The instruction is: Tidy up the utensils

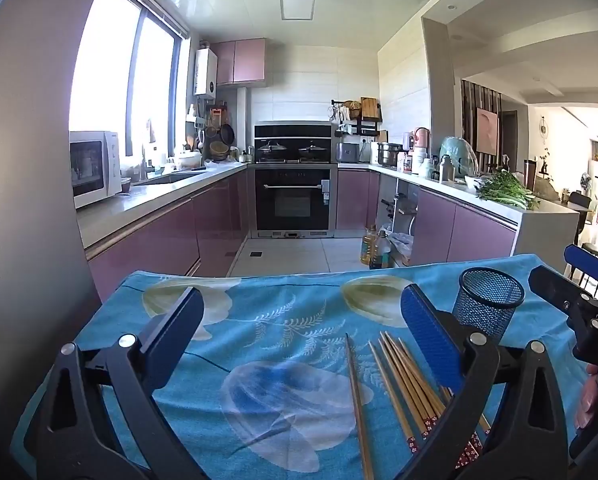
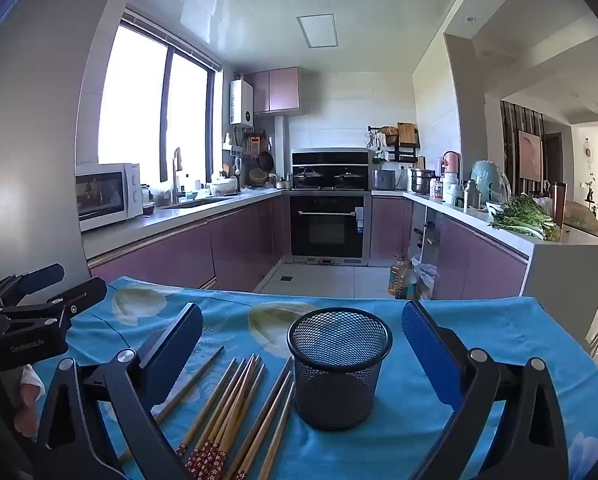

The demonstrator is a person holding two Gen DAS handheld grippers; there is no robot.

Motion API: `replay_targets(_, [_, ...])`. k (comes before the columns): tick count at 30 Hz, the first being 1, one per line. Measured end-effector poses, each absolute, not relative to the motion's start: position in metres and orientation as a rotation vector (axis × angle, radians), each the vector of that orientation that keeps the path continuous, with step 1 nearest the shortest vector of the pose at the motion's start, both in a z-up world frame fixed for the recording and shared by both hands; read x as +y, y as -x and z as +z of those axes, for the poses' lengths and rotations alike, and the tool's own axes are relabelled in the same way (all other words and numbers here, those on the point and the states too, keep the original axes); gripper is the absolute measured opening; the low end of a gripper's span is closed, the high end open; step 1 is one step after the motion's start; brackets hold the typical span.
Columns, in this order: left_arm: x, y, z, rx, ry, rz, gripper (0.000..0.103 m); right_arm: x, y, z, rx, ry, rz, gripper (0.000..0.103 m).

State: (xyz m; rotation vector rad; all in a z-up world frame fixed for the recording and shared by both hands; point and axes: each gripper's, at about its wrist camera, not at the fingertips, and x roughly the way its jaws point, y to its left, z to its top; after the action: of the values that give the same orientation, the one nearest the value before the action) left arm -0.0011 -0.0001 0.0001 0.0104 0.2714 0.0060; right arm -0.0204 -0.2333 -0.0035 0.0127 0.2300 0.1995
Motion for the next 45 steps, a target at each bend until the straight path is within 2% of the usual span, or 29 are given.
replay_targets(45, [-0.0020, 0.0093, 0.0058, 0.221, 0.007, 0.009, 0.097, -0.2330, 0.0232, -0.0042, 0.215, -0.021, 0.208, 0.097])
